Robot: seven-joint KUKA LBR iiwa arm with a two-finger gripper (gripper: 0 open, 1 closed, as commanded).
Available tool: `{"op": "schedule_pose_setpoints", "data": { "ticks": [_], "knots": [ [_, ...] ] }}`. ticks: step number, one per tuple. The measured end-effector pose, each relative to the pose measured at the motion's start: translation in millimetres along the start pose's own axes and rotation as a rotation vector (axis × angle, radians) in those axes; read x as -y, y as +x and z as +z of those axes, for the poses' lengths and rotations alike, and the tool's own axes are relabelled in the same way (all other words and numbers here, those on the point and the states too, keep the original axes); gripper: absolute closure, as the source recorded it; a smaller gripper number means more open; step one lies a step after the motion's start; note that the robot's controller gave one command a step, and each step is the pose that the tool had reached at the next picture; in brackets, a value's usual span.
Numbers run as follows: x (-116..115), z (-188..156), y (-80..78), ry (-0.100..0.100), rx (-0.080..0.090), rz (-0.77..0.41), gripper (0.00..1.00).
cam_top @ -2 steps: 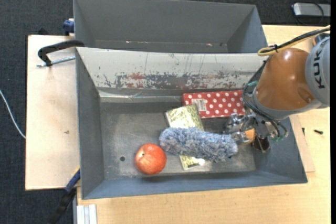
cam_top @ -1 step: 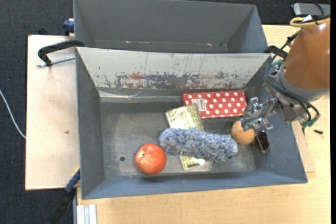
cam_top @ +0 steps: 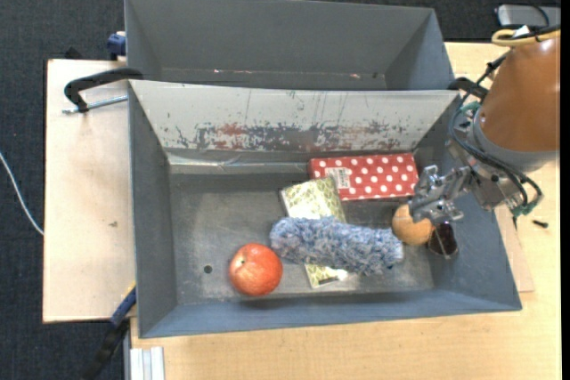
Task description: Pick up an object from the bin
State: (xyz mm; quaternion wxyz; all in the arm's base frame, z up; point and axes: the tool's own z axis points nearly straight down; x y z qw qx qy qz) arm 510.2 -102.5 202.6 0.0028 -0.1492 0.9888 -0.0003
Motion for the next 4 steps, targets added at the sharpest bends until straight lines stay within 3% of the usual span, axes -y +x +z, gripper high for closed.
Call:
{"op": "schedule_pose_setpoints", "data": {
  "ticks": [1, 2, 3, 4],
  "knots": [
    [-6, 7, -8.8, -0.001, -0.001, -0.002, 0.00],
    [-6, 7, -8.8, -0.001, -0.001, -0.002, 0.00],
    [-12, 130, -12.3, 0.002, 0.003, 0.066, 1.00],
    [-12, 130, -12.3, 0.002, 0.003, 0.066, 1.00]
  ]
}}
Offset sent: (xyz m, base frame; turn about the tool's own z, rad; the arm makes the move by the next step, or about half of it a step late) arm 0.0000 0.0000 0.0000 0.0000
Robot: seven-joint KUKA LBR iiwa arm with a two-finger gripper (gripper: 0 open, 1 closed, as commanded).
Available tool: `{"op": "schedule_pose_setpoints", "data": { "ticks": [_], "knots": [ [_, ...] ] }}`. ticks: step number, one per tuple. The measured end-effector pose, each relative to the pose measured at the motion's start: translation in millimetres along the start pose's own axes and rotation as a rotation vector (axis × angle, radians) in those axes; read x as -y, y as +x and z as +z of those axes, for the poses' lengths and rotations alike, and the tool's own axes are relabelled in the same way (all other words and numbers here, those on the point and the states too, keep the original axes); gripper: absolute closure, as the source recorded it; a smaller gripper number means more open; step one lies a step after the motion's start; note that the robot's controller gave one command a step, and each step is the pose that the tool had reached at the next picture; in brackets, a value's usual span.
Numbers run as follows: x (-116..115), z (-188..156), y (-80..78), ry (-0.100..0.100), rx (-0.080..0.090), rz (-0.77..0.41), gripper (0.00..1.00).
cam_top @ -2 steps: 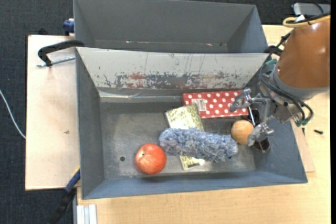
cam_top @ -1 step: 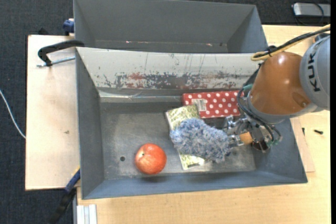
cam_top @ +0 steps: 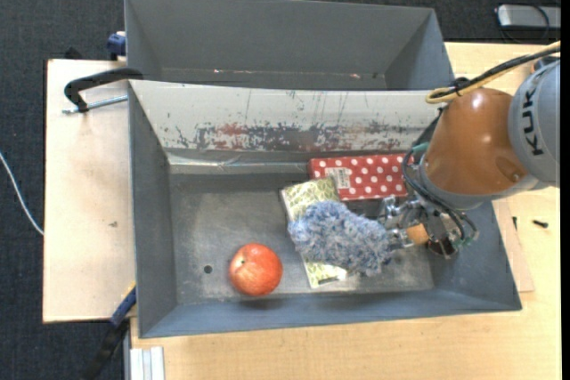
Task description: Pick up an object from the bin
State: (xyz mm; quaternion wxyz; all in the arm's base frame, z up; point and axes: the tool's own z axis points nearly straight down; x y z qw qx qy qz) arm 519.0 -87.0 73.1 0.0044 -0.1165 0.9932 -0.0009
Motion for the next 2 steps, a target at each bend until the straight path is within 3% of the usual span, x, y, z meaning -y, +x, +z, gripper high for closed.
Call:
{"op": "schedule_pose_setpoints", "data": {
  "ticks": [1, 2],
  "knots": [
    [-1.0, -115.1, 1.8, -0.002, -0.004, -0.005, 1.00],
    [-1.0, -115.0, 1.8, -0.002, -0.004, -0.004, 1.00]
  ]
}}
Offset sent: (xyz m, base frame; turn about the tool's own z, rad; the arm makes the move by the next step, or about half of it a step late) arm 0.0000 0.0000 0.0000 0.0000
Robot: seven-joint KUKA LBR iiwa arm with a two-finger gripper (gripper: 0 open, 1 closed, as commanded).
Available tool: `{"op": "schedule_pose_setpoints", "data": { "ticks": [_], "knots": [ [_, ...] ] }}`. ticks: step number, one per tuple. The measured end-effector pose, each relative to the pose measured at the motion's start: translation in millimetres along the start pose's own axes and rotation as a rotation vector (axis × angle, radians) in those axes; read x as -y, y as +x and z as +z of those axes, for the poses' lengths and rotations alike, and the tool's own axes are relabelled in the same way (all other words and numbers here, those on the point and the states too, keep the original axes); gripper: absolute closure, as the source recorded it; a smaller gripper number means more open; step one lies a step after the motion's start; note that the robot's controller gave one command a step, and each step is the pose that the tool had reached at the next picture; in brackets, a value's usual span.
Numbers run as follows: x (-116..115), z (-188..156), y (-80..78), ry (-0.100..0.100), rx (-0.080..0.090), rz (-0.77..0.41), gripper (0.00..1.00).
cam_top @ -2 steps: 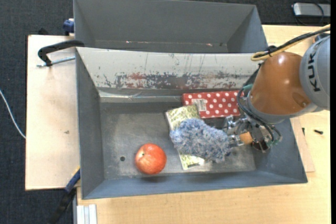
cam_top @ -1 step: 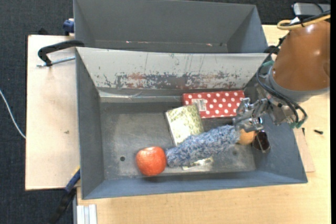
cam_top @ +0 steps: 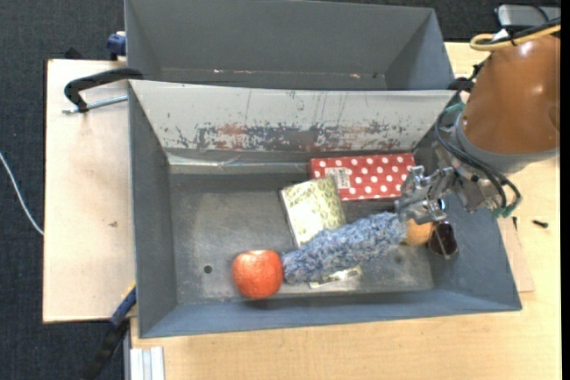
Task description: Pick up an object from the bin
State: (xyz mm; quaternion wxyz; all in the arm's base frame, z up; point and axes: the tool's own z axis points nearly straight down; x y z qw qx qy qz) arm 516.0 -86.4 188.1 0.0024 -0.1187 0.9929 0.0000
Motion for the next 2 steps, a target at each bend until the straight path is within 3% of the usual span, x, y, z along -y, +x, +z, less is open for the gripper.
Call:
{"op": "schedule_pose_setpoints", "data": {
  "ticks": [2],
  "knots": [
    [1.3, -18.2, -16.4, 0.001, 0.003, 0.002, 1.00]
  ]
}}
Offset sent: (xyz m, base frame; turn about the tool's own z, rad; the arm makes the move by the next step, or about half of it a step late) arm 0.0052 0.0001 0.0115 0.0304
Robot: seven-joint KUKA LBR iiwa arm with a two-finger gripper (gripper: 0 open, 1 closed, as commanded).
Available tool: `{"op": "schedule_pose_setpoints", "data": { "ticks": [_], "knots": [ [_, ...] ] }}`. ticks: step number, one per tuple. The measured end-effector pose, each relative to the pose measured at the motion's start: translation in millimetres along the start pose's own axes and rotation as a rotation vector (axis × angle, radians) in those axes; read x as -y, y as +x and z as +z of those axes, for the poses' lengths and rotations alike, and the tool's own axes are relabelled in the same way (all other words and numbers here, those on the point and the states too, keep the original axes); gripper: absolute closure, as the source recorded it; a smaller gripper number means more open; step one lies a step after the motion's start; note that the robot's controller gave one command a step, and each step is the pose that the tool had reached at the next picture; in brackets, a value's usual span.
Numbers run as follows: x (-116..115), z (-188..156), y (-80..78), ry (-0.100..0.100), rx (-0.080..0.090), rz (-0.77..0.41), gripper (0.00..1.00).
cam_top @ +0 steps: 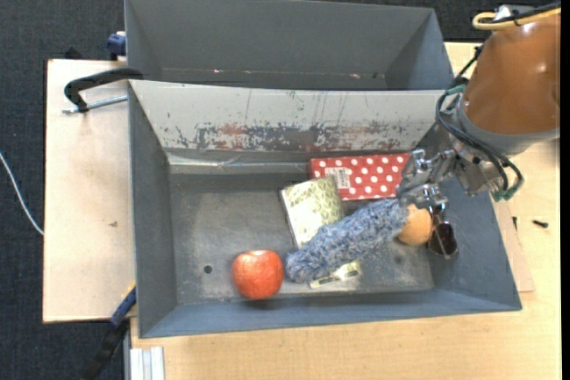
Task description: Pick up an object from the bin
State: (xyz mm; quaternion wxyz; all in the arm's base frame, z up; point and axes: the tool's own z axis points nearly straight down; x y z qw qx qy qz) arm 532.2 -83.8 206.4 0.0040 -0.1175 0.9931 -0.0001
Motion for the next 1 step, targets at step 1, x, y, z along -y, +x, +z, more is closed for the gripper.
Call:
{"op": "schedule_pose_setpoints", "data": {
  "ticks": [1],
  "knots": [
    [-3.6, 3.9, 0.3, -0.001, -0.004, 0.029, 1.00]
  ]
}}
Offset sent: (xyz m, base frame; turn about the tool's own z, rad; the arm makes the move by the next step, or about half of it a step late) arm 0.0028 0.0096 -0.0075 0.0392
